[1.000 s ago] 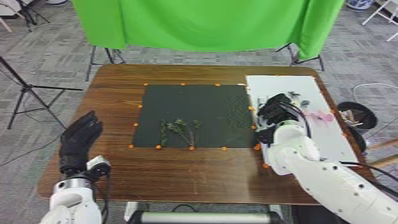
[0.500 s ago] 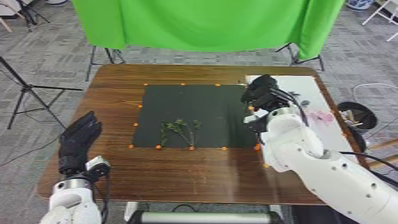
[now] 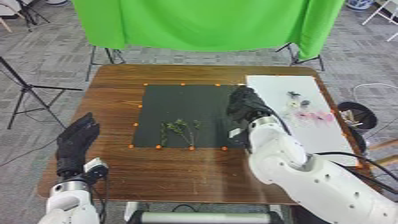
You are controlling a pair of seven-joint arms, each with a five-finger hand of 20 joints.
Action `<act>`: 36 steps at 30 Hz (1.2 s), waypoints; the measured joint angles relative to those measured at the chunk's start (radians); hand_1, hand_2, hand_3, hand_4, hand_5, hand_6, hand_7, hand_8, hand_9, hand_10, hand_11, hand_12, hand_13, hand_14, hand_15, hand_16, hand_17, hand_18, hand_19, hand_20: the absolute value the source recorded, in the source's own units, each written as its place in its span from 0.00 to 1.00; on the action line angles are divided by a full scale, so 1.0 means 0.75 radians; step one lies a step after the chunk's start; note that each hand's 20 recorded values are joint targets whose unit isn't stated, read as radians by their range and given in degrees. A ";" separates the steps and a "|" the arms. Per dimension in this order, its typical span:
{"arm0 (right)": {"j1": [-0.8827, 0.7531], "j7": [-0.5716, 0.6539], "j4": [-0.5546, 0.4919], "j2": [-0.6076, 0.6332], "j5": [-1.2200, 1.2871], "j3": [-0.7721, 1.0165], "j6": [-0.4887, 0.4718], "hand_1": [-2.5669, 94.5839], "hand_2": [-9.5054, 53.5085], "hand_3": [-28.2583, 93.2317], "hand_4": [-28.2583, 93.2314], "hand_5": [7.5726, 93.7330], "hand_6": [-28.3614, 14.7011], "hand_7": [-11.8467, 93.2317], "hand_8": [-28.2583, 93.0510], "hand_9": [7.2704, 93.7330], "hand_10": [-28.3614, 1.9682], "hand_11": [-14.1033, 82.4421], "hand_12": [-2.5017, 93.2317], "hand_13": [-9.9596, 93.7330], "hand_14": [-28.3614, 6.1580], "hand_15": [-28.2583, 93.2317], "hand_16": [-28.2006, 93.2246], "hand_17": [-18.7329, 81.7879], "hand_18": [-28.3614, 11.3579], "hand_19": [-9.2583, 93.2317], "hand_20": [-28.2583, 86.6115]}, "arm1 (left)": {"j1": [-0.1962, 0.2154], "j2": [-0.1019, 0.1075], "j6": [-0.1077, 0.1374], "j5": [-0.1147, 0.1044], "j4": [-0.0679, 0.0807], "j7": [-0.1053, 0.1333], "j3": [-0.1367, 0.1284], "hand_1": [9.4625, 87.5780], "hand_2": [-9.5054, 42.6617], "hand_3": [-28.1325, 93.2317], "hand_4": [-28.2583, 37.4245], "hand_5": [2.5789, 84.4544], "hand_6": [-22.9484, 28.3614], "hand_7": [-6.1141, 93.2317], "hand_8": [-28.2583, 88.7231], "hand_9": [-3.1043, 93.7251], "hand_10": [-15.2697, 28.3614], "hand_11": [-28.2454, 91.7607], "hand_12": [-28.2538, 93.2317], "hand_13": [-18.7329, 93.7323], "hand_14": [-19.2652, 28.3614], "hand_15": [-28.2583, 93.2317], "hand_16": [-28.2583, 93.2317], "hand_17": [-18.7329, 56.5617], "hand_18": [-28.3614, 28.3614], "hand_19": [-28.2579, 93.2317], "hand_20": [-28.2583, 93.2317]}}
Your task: Arrange flowers
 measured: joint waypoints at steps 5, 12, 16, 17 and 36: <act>-0.040 0.032 0.027 -0.050 0.015 -0.019 0.007 0.65 0.00 0.74 0.29 0.71 0.52 0.65 0.30 1.00 0.45 0.40 0.42 1.00 0.83 0.71 0.43 0.95 0.64 0.89 0.67 | 0.004 0.001 0.000 0.000 -0.003 -0.002 -0.004 0.38 0.16 0.80 0.17 0.53 0.51 0.23 0.17 0.42 0.64 0.41 0.31 0.49 0.70 0.39 0.21 0.52 0.70 0.32 0.44; -0.104 0.054 0.043 -0.075 0.008 -0.025 0.010 0.65 0.00 0.74 0.29 0.71 0.52 0.65 0.30 1.00 0.45 0.40 0.42 1.00 0.83 0.71 0.43 0.95 0.65 0.88 0.67 | 0.006 0.003 -0.002 -0.001 -0.004 -0.005 -0.007 0.38 0.16 0.80 0.17 0.53 0.51 0.23 0.17 0.42 0.64 0.41 0.31 0.49 0.70 0.39 0.21 0.52 0.70 0.32 0.44; -0.125 0.057 0.043 -0.081 -0.002 -0.008 0.020 0.65 0.00 0.74 0.28 0.70 0.52 0.66 0.31 1.00 0.45 0.40 0.42 1.00 0.83 0.71 0.43 0.95 0.66 0.88 0.67 | 0.006 0.006 -0.002 -0.001 -0.004 -0.007 -0.007 0.38 0.16 0.80 0.17 0.53 0.51 0.23 0.17 0.42 0.64 0.41 0.31 0.49 0.70 0.39 0.21 0.52 0.70 0.32 0.44; -0.127 0.059 0.043 -0.081 -0.005 -0.007 0.023 0.65 0.00 0.74 0.28 0.69 0.52 0.66 0.31 1.00 0.46 0.40 0.42 1.00 0.83 0.71 0.43 0.95 0.66 0.88 0.67 | 0.006 0.007 -0.002 -0.001 -0.004 -0.008 -0.007 0.38 0.16 0.80 0.17 0.53 0.51 0.23 0.17 0.42 0.64 0.41 0.31 0.49 0.70 0.39 0.21 0.52 0.70 0.32 0.44; -0.141 0.066 0.026 -0.069 0.021 0.035 -0.044 0.60 0.00 0.75 0.28 0.62 0.54 0.65 0.34 0.98 0.49 0.37 0.44 1.00 0.81 0.67 0.46 0.94 0.66 0.85 0.68 | 0.004 0.011 -0.004 0.003 -0.003 -0.014 -0.005 0.38 0.16 0.80 0.17 0.53 0.50 0.24 0.17 0.42 0.64 0.41 0.31 0.49 0.70 0.39 0.21 0.52 0.71 0.31 0.44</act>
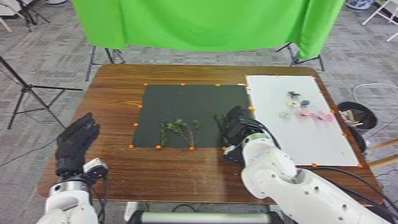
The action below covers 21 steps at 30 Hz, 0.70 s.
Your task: Arrange flowers
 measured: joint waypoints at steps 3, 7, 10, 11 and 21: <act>0.001 -0.001 0.000 0.002 0.005 0.001 0.000 0.60 0.00 0.75 0.28 0.62 0.54 0.65 0.34 0.98 0.49 0.37 0.44 1.00 0.80 0.66 0.46 0.94 0.65 0.85 0.68 | -0.001 0.000 0.000 0.001 0.000 0.000 0.000 0.38 0.16 0.80 0.17 0.53 0.50 0.24 0.16 0.42 0.64 0.41 0.31 0.49 0.70 0.39 0.21 0.52 0.71 0.31 0.44; 0.002 -0.003 0.000 0.003 0.010 0.000 0.000 0.60 0.00 0.74 0.28 0.61 0.54 0.64 0.34 0.97 0.49 0.37 0.44 1.00 0.80 0.66 0.47 0.94 0.65 0.85 0.68 | -0.002 0.001 0.000 0.002 0.000 0.001 0.000 0.38 0.15 0.80 0.17 0.53 0.49 0.24 0.16 0.42 0.64 0.41 0.31 0.49 0.70 0.39 0.21 0.51 0.71 0.31 0.44; 0.003 -0.004 0.001 0.004 0.012 -0.001 0.002 0.59 0.00 0.74 0.28 0.61 0.54 0.64 0.34 0.97 0.49 0.37 0.44 1.00 0.79 0.66 0.47 0.93 0.65 0.84 0.68 | -0.002 0.001 0.000 0.002 0.000 0.001 0.000 0.38 0.15 0.80 0.17 0.53 0.49 0.24 0.16 0.42 0.64 0.41 0.31 0.49 0.70 0.39 0.21 0.51 0.71 0.31 0.44; 0.003 -0.004 0.001 0.004 0.013 -0.001 0.002 0.59 0.00 0.74 0.28 0.61 0.54 0.64 0.34 0.97 0.49 0.38 0.43 1.00 0.79 0.66 0.47 0.93 0.65 0.84 0.68 | -0.002 0.001 0.000 0.002 0.000 0.001 0.000 0.38 0.15 0.80 0.17 0.53 0.49 0.24 0.16 0.42 0.64 0.41 0.31 0.49 0.70 0.39 0.21 0.51 0.71 0.31 0.44; 0.010 -0.005 0.013 0.000 0.017 -0.003 0.007 0.57 0.00 0.72 0.29 0.61 0.53 0.63 0.35 0.95 0.48 0.42 0.39 1.00 0.78 0.65 0.47 0.93 0.65 0.84 0.67 | -0.002 0.001 0.000 0.002 0.000 0.002 -0.001 0.39 0.16 0.80 0.17 0.54 0.48 0.24 0.16 0.42 0.64 0.41 0.31 0.49 0.70 0.39 0.21 0.51 0.71 0.31 0.44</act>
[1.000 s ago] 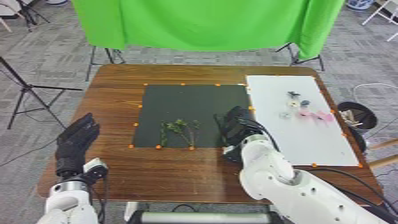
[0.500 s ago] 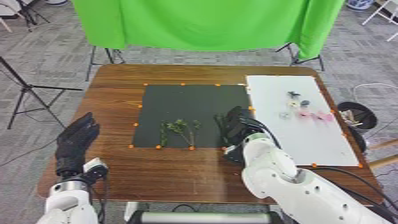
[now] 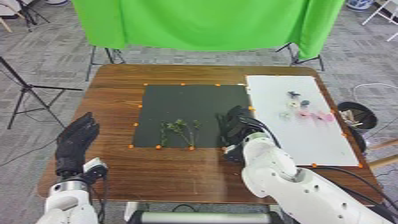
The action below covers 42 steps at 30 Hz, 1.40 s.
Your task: Arrange flowers
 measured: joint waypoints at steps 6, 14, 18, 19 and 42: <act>-0.001 -0.004 0.000 0.001 0.008 0.000 -0.003 0.56 0.00 0.71 0.29 0.62 0.53 0.59 0.36 0.94 0.46 0.45 0.36 1.00 0.78 0.65 0.47 0.93 0.64 0.84 0.67 | 0.000 0.000 0.000 0.001 0.000 0.000 0.000 0.39 0.15 0.80 0.18 0.54 0.47 0.24 0.16 0.42 0.64 0.41 0.31 0.49 0.70 0.39 0.21 0.51 0.71 0.31 0.44; -0.014 -0.018 -0.026 0.020 0.017 0.007 -0.041 0.55 0.00 0.71 0.30 0.63 0.54 0.56 0.37 0.93 0.46 0.46 0.35 1.00 0.77 0.65 0.47 0.93 0.63 0.85 0.67 | 0.001 0.000 0.000 0.002 0.000 -0.001 -0.001 0.39 0.15 0.80 0.17 0.54 0.47 0.24 0.16 0.42 0.64 0.41 0.31 0.49 0.70 0.39 0.21 0.51 0.71 0.31 0.44; -0.019 -0.032 -0.050 0.040 0.021 0.007 -0.068 0.55 0.00 0.71 0.29 0.63 0.54 0.55 0.38 0.93 0.46 0.46 0.35 1.00 0.77 0.65 0.47 0.93 0.63 0.85 0.67 | 0.001 0.000 0.000 0.002 0.000 0.000 -0.001 0.39 0.15 0.80 0.17 0.54 0.47 0.24 0.16 0.42 0.64 0.41 0.31 0.49 0.70 0.39 0.21 0.51 0.71 0.31 0.44; -0.019 -0.036 -0.055 0.046 0.024 0.006 -0.075 0.56 0.00 0.71 0.29 0.63 0.54 0.55 0.38 0.93 0.46 0.46 0.35 1.00 0.77 0.65 0.47 0.93 0.63 0.85 0.67 | 0.001 -0.001 0.000 0.002 0.000 0.000 -0.002 0.39 0.15 0.80 0.17 0.54 0.47 0.24 0.16 0.42 0.64 0.41 0.31 0.49 0.70 0.39 0.21 0.51 0.71 0.31 0.44; 0.030 -0.116 -0.095 0.092 -0.004 0.055 -0.131 0.51 0.00 0.73 0.27 0.62 0.58 0.51 0.39 0.90 0.48 0.47 0.33 0.98 0.74 0.63 0.51 0.88 0.55 0.91 0.62 | 0.002 0.000 0.000 0.006 0.000 0.000 0.000 0.39 0.15 0.80 0.18 0.55 0.47 0.24 0.16 0.42 0.64 0.41 0.31 0.49 0.70 0.39 0.21 0.51 0.71 0.31 0.44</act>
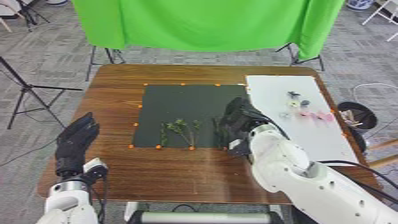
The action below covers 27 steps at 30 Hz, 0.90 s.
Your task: Arrange flowers
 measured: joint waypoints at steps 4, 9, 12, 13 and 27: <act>-0.009 -0.029 -0.018 0.014 -0.087 0.081 -0.016 0.45 0.00 0.77 0.23 0.63 0.60 0.44 0.35 0.76 0.44 0.38 0.27 0.95 0.69 0.65 0.50 0.85 0.50 0.95 0.58 | -0.001 0.000 0.000 0.002 0.001 -0.001 0.001 0.39 0.15 0.80 0.18 0.55 0.47 0.24 0.16 0.42 0.64 0.41 0.31 0.49 0.70 0.39 0.21 0.51 0.71 0.31 0.44; -0.059 -0.028 -0.073 0.077 -0.179 0.278 -0.149 0.38 0.00 0.80 0.19 0.53 0.65 0.28 0.18 0.53 0.34 0.26 0.24 0.87 0.59 0.68 0.48 0.76 0.38 0.98 0.58 | -0.002 0.000 -0.001 0.003 0.001 -0.004 0.001 0.39 0.15 0.80 0.18 0.55 0.47 0.24 0.16 0.42 0.64 0.41 0.31 0.49 0.70 0.39 0.21 0.51 0.71 0.31 0.44; -0.117 -0.013 -0.114 0.144 -0.151 0.433 -0.331 0.36 0.00 0.78 0.18 0.49 0.66 0.25 0.18 0.50 0.30 0.24 0.24 0.86 0.58 0.69 0.48 0.75 0.36 0.98 0.58 | -0.002 0.000 -0.001 0.004 0.001 -0.007 0.000 0.39 0.15 0.80 0.18 0.55 0.47 0.24 0.16 0.42 0.64 0.41 0.31 0.49 0.70 0.39 0.21 0.51 0.71 0.31 0.44; -0.138 -0.006 -0.121 0.167 -0.136 0.481 -0.388 0.36 0.00 0.78 0.18 0.49 0.65 0.25 0.18 0.50 0.30 0.23 0.24 0.86 0.58 0.69 0.48 0.75 0.36 0.98 0.58 | -0.001 0.000 -0.001 0.004 0.001 -0.008 0.000 0.39 0.15 0.80 0.18 0.55 0.47 0.24 0.16 0.42 0.64 0.41 0.31 0.49 0.70 0.39 0.21 0.51 0.71 0.31 0.44; -0.222 0.070 -0.009 0.275 -0.095 0.506 -0.466 0.38 0.00 0.77 0.18 0.51 0.65 0.25 0.18 0.57 0.30 0.25 0.22 0.88 0.60 0.69 0.47 0.78 0.41 0.97 0.57 | -0.011 -0.002 -0.006 0.006 0.004 -0.007 0.009 0.39 0.15 0.80 0.18 0.55 0.47 0.24 0.16 0.42 0.63 0.41 0.31 0.49 0.70 0.39 0.21 0.51 0.71 0.32 0.44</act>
